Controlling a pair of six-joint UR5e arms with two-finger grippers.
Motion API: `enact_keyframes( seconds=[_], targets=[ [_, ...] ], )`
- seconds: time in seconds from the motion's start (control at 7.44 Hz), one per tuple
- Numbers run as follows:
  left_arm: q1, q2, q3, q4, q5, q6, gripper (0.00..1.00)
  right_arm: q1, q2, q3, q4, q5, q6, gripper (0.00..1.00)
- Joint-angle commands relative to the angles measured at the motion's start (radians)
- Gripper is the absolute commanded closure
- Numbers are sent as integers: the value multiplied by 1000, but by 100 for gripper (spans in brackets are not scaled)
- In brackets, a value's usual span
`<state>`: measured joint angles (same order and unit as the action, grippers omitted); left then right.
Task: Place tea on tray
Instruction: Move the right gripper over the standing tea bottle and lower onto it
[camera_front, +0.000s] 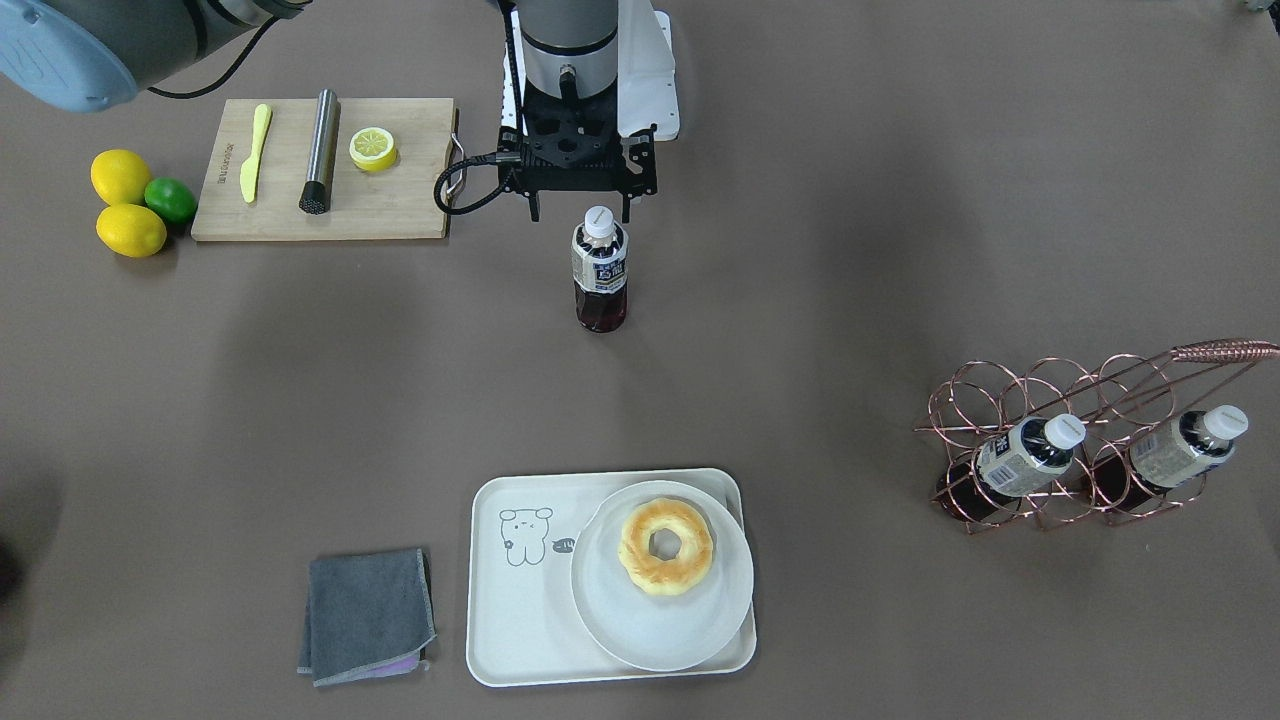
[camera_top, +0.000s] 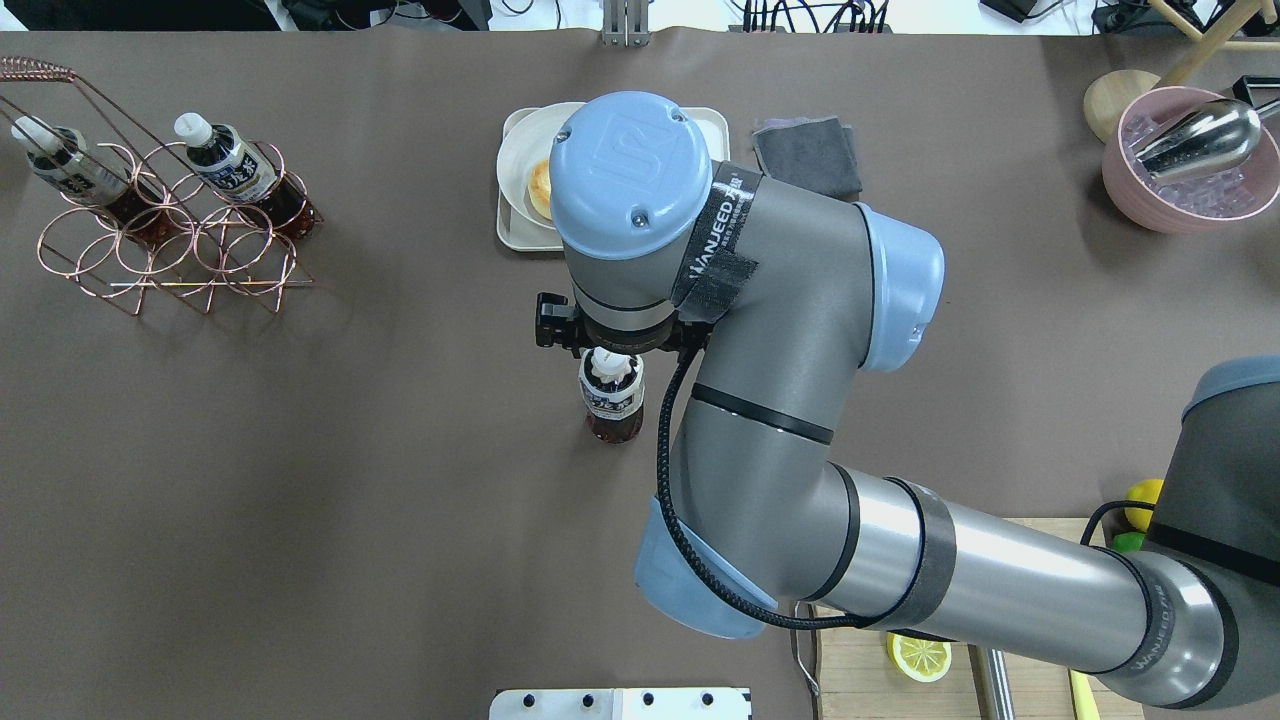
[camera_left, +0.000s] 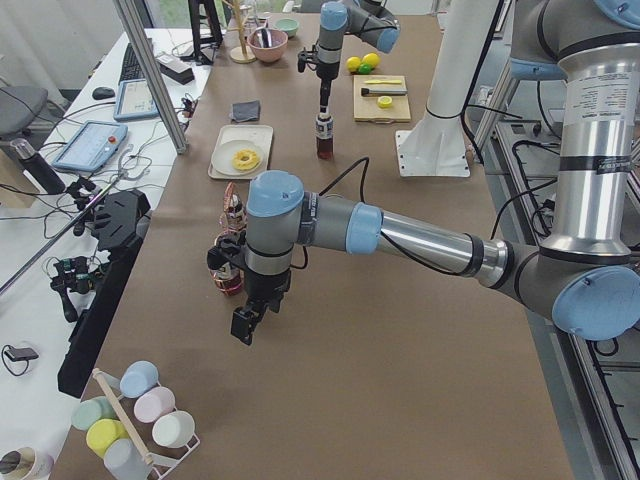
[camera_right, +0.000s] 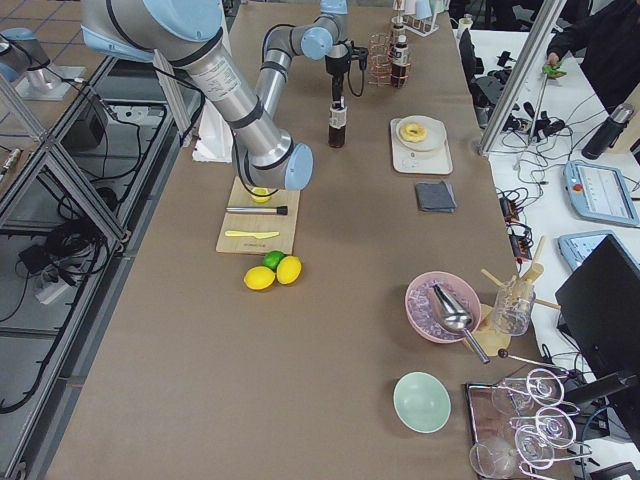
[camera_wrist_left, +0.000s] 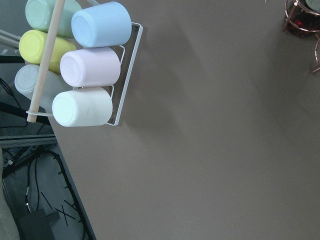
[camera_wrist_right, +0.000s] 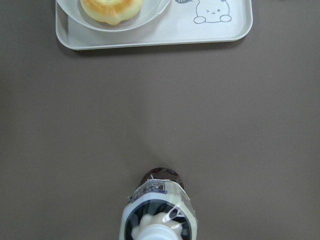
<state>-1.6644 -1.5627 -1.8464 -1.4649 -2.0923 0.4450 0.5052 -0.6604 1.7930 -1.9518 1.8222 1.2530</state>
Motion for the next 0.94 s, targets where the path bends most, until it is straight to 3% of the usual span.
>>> enact_keyframes(
  seconds=[0.0,0.27,0.4,0.81],
  targets=[
    [0,-2,3,0,0,-2,2,-7,5,-21,24,-3,8,15],
    [0,-2,4,0,0,-2,2,-7,7,-21,24,-11,5,80],
    [0,-4,12,0,0,-2,2,-7,8,-21,22,-11,3,97],
    [0,-8,19,0,0,-2,2,-8,10,-27,24,-27,5,99]
  ],
)
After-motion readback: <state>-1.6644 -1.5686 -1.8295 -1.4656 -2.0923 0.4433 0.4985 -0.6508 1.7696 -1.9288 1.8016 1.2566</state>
